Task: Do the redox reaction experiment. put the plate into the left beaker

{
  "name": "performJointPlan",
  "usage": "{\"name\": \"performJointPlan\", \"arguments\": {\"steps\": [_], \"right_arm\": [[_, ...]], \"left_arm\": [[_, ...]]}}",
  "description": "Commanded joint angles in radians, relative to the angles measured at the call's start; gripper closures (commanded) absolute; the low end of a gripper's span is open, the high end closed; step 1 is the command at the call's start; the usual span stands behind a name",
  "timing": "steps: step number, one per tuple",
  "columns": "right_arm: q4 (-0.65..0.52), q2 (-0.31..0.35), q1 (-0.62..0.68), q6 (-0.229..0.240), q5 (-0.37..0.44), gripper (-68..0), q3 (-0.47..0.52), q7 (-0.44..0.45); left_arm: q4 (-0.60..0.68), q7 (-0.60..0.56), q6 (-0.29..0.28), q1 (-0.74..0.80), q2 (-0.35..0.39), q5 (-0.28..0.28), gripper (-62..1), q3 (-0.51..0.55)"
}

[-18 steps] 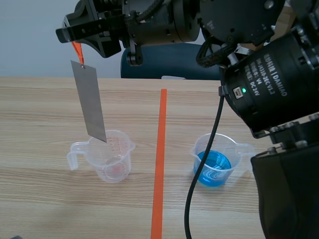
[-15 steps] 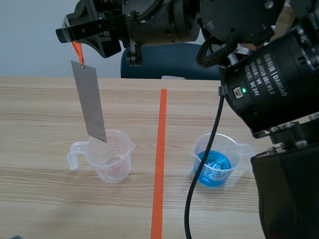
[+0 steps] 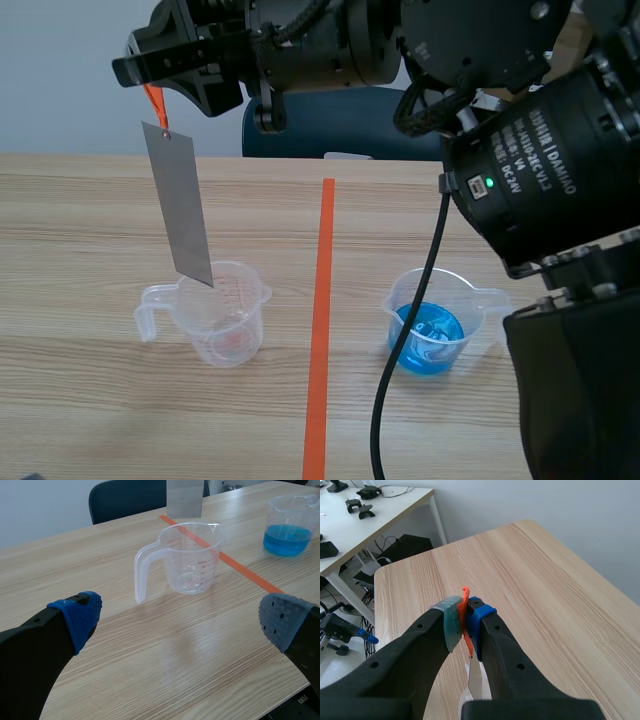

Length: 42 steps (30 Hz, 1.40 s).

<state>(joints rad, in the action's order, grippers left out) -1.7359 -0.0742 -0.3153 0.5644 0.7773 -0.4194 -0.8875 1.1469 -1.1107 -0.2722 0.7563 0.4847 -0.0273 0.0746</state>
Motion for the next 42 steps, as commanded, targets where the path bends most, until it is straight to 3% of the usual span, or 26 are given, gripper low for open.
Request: {"name": "performJointPlan", "arguments": {"steps": [1,29,42], "right_arm": [[-0.001,-0.001,-0.011,0.000,0.015,-0.2,0.000,0.021],[-0.001,-0.001,0.027,0.001,0.011,-0.2,0.000,0.029],[-0.001,-0.001,0.034,0.004,-0.038,-0.2,0.000,0.040]], "left_arm": [[0.005,-0.015,0.001,0.013,-0.005,-0.006,-62.3,0.006],[0.005,-0.015,0.001,0.013,-0.005,-0.006,-62.3,0.006],[0.005,-0.014,0.001,0.014,-0.004,-0.006,-62.3,0.006]]}}
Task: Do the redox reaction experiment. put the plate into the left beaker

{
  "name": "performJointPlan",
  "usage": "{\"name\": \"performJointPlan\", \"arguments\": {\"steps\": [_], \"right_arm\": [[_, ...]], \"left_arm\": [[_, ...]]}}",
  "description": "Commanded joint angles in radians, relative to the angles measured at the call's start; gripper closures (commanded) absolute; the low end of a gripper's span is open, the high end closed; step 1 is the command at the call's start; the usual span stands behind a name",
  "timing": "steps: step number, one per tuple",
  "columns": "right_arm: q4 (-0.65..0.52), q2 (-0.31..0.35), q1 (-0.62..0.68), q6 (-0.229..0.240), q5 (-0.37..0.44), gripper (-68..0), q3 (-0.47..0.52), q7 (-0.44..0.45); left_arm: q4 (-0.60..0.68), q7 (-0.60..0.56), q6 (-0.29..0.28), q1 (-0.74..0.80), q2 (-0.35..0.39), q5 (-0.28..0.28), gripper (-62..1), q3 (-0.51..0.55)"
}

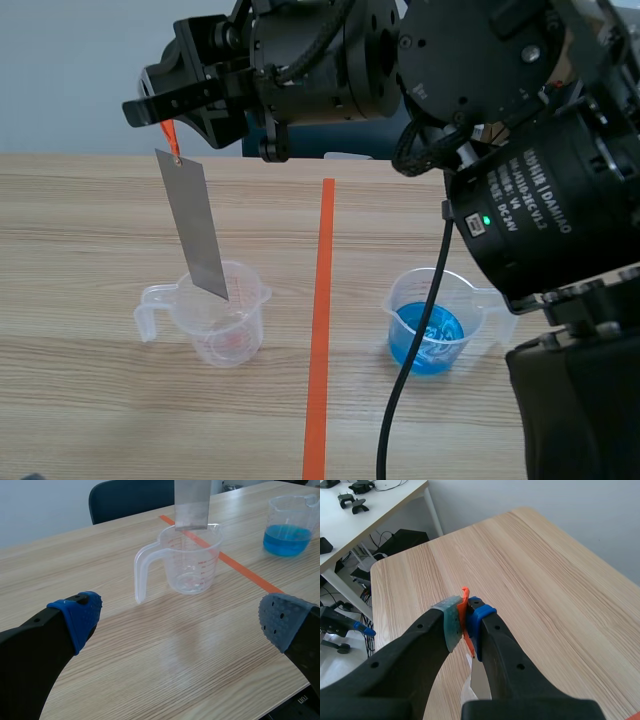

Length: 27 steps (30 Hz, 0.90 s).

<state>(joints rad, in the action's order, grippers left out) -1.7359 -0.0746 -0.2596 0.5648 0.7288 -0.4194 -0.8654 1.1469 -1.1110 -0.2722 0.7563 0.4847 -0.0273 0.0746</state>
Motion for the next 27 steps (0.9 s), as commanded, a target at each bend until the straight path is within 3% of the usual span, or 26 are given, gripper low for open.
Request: {"name": "performJointPlan", "arguments": {"steps": [1,27], "right_arm": [[-0.001,-0.001,-0.022,0.003,0.010,-0.2,0.000,0.018],[-0.001,0.000,-0.017,0.004,-0.056,-0.2,-0.001,0.089]], "left_arm": [[0.005,-0.014,0.001,0.014,-0.004,-0.006,-62.3,0.006],[0.005,-0.014,0.001,0.013,-0.004,-0.006,-62.3,0.006]]}}
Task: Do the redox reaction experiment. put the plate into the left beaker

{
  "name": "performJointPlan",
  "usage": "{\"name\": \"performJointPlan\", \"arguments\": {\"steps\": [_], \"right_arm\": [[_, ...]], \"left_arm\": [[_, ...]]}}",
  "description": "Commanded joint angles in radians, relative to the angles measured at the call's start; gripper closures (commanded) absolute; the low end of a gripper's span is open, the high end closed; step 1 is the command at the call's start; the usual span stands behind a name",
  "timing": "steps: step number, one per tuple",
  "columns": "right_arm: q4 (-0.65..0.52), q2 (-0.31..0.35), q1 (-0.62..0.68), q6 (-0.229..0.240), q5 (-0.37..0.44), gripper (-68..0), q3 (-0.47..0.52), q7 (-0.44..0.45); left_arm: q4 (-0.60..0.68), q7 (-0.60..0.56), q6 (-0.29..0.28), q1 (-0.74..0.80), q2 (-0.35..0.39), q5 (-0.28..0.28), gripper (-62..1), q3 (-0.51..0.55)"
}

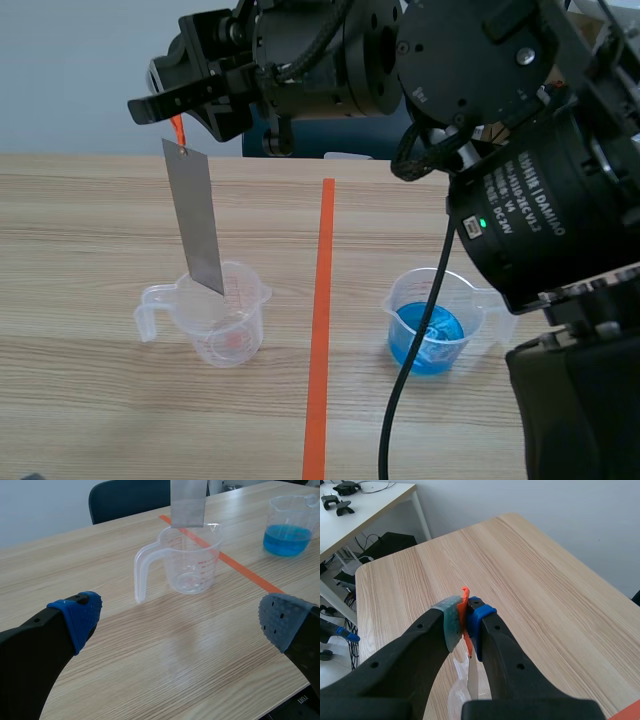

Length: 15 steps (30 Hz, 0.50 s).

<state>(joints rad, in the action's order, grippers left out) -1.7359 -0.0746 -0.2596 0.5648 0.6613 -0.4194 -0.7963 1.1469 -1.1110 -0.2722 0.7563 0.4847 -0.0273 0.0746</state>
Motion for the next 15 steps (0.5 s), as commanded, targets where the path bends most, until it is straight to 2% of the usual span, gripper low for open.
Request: {"name": "performJointPlan", "arguments": {"steps": [1,15], "right_arm": [[-0.001,0.000,-0.017,0.004,0.011,-0.2,-0.001,0.022],[-0.001,0.000,-0.017,0.003,0.011,-0.2,-0.001,0.033]], "left_arm": [[0.005,-0.014,0.001,0.013,-0.004,-0.006,-62.3,0.006],[0.005,-0.014,0.001,0.013,-0.005,-0.006,-62.3,0.006]]}}
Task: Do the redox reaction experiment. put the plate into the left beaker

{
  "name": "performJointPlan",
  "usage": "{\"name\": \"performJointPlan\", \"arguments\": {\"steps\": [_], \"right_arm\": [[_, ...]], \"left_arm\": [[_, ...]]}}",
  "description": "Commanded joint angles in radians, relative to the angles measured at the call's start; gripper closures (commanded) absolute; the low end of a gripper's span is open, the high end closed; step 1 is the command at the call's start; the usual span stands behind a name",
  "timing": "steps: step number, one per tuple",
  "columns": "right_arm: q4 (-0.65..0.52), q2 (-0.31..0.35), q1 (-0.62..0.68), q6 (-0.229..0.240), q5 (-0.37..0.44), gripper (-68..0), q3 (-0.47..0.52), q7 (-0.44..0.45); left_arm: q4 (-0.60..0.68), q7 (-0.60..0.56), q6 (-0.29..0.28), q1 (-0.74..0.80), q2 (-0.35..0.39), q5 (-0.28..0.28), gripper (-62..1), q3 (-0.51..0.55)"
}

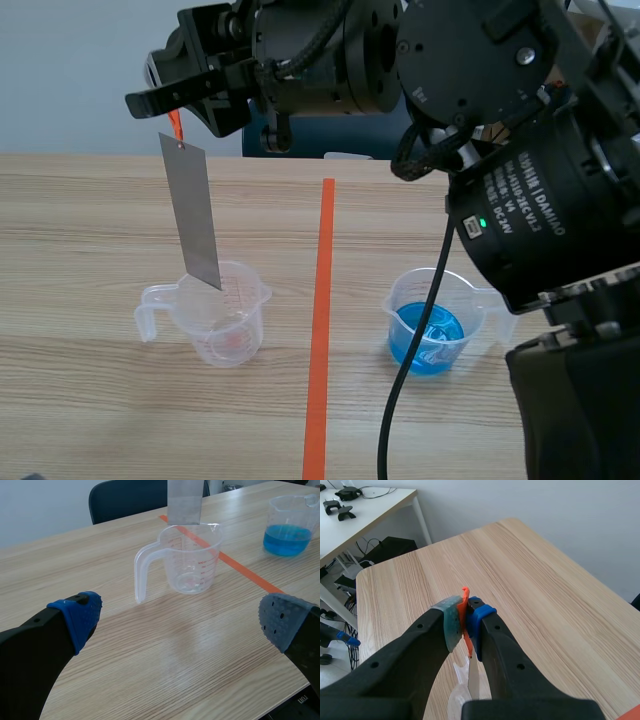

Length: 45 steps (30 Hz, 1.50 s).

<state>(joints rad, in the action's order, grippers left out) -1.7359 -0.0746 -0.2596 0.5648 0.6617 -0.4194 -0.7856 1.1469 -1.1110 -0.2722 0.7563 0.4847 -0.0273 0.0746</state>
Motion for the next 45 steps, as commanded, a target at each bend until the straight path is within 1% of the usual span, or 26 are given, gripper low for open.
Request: {"name": "performJointPlan", "arguments": {"steps": [1,7,11,15,25,30,35,45], "right_arm": [[-0.001,0.000,-0.017,0.003,0.010,-0.2,-0.001,0.023],[-0.001,0.000,-0.012,0.004,-0.034,-0.2,-0.001,0.028],[0.013,0.000,0.017,0.004,-0.039,-0.2,-0.001,0.058],[0.051,0.000,0.033,0.004,-0.085,-0.2,-0.001,0.106],[0.109,-0.001,0.033,0.004,-0.086,-0.2,-0.003,0.154],[0.156,0.000,0.033,0.004,-0.091,-0.2,-0.033,0.171],[0.209,0.000,0.033,0.004,-0.142,-0.2,-0.053,0.218],[0.277,0.000,0.033,0.005,-0.241,-0.2,-0.053,0.316]], "left_arm": [[0.005,-0.014,0.001,0.013,-0.005,-0.006,-62.3,0.006],[0.005,-0.014,0.001,0.013,-0.005,-0.006,-62.3,0.006],[0.005,-0.014,0.001,0.013,-0.005,-0.006,-62.3,0.006],[0.005,-0.014,0.001,0.013,-0.005,-0.006,-62.3,0.006],[0.005,-0.014,0.001,0.013,-0.005,-0.006,-62.3,0.006],[0.005,-0.014,0.001,0.013,-0.005,-0.006,-62.3,0.006],[0.005,-0.014,0.001,0.013,-0.005,-0.006,-62.3,0.006],[0.005,-0.014,0.001,0.013,-0.005,-0.006,-62.3,0.006]]}}
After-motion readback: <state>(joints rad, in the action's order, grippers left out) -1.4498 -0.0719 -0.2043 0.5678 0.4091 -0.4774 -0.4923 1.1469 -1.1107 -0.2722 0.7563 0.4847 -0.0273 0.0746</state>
